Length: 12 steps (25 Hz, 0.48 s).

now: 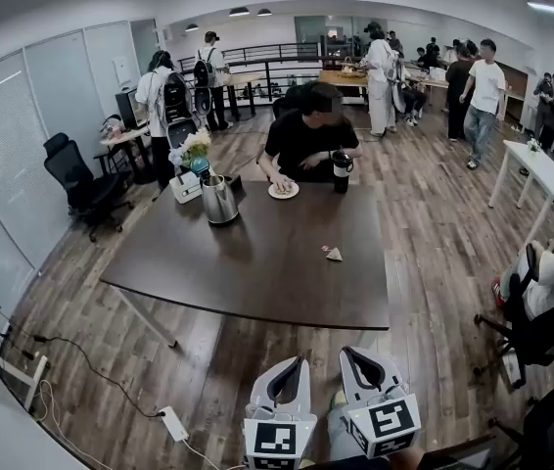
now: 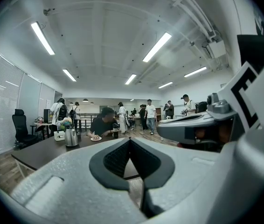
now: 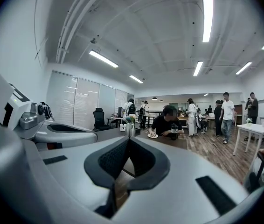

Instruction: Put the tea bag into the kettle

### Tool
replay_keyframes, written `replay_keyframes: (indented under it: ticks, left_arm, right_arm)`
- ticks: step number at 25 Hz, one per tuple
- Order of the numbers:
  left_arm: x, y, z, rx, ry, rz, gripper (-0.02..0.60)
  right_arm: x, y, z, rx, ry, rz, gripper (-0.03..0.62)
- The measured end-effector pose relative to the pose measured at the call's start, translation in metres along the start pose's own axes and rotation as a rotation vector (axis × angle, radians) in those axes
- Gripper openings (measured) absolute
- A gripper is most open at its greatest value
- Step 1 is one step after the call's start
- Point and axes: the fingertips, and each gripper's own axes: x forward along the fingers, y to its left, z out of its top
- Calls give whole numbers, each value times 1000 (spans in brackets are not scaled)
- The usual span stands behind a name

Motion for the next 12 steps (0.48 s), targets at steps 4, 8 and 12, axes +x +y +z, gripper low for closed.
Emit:
replay_keyframes:
  ticks: [4,8,12]
  left_arm:
    - [21,8,0,20,13,6,5]
    - [46,18,-2,19,32,10,5]
    - [78,28,-1,9,37,6,5]
  right_arm:
    - [21,-13,0,10,-1,12,6]
    - [44,-28,1,14,1,12,6]
    - [71,-47,1,27,13,6,6]
